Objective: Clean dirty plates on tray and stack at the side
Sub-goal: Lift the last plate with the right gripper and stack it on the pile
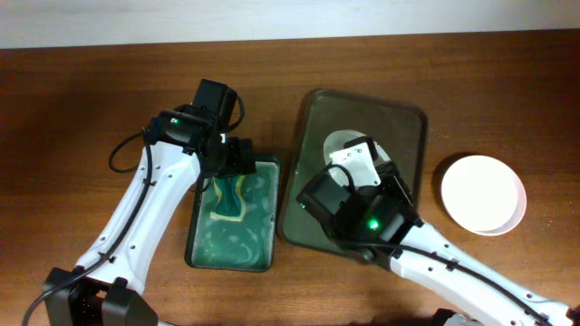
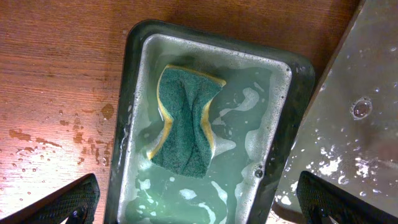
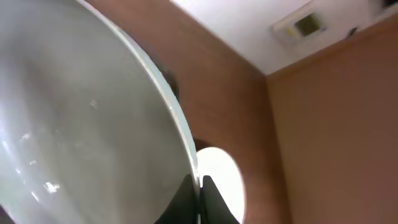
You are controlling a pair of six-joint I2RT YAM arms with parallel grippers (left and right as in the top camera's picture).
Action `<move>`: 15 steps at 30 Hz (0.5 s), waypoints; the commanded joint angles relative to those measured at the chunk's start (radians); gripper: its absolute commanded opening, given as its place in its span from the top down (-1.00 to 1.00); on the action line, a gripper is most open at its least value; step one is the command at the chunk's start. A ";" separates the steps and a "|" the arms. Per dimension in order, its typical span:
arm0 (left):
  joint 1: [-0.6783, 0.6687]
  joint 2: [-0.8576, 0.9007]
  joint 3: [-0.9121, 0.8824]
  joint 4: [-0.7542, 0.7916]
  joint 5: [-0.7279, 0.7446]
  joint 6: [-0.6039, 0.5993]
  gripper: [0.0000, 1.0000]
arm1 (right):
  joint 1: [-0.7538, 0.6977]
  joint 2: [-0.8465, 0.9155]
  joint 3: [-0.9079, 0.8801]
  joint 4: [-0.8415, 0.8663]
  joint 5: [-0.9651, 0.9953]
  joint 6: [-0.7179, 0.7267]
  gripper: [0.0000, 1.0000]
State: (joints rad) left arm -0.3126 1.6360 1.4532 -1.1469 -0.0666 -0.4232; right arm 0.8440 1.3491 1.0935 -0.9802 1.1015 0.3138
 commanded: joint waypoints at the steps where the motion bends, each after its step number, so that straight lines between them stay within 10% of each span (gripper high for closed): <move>1: 0.002 -0.016 0.014 0.000 0.003 0.002 -0.99 | 0.059 -0.014 0.003 0.000 0.200 0.017 0.92; 15: 0.002 -0.016 0.014 0.000 0.003 0.002 -0.99 | 0.079 -0.014 0.003 0.019 0.231 0.017 0.92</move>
State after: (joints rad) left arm -0.3126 1.6360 1.4528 -1.1469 -0.0666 -0.4232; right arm 0.9157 1.3491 1.0935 -0.9649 1.2869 0.3141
